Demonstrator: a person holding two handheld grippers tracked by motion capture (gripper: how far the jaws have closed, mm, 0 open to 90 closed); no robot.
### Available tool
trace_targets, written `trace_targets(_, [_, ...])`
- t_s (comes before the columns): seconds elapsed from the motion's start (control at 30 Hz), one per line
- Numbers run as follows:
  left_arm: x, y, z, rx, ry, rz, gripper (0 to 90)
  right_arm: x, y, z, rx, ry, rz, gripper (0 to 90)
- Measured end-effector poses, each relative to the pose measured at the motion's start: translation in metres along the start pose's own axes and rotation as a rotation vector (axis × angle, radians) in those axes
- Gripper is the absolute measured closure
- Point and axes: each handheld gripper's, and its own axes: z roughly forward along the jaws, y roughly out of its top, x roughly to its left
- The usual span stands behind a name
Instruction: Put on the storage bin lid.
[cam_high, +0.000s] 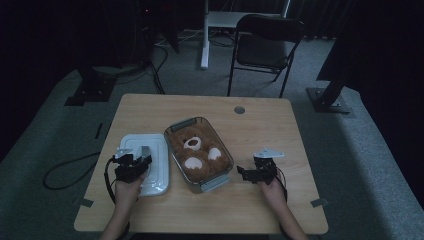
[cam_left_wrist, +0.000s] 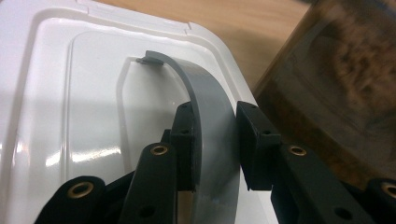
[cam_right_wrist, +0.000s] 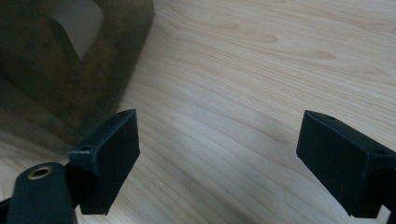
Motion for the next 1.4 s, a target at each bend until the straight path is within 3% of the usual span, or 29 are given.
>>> trace_targets(0.3, [-0.003, 0.010, -0.029, -0.077, -0.027, -0.020, 71.1, 0.012, 0.005, 0.011, -0.026, 0.056, 0.020, 12.5])
trace_targets(0.53, [-0.014, 0.019, -0.057, -0.147, -0.059, -0.010, 71.1, 0.022, 0.004, 0.017, -0.019, 0.088, -0.003, 12.5])
trace_targets(0.67, [-0.022, 0.023, -0.065, -0.149, -0.091, 0.008, 72.6, 0.027, -0.001, 0.018, -0.018, 0.084, -0.012, 13.7])
trace_targets(0.73, [-0.025, 0.025, -0.068, -0.153, -0.082, 0.017, 72.9, 0.029, -0.003, 0.018, -0.008, 0.083, -0.022, 13.7])
trace_targets(0.97, [-0.024, 0.028, -0.076, -0.176, -0.096, 0.008, 72.7, 0.034, -0.003, 0.020, -0.004, 0.118, -0.031, 13.7])
trace_targets(1.13, [-0.025, 0.036, -0.096, -0.226, -0.113, 0.012, 72.7, 0.044, -0.001, 0.023, 0.004, 0.140, -0.049, 13.7])
trace_targets(1.2, [-0.030, 0.040, -0.105, -0.234, -0.150, 0.021, 72.8, 0.050, 0.000, 0.025, 0.005, 0.151, -0.065, 13.7])
trace_targets(1.33, [-0.040, 0.043, -0.111, -0.240, -0.183, 0.042, 72.7, 0.057, 0.000, 0.027, 0.005, 0.165, -0.078, 13.7])
trace_targets(1.4, [-0.049, 0.045, -0.113, -0.234, -0.228, 0.052, 72.7, 0.065, 0.001, 0.029, 0.007, 0.178, -0.085, 13.6])
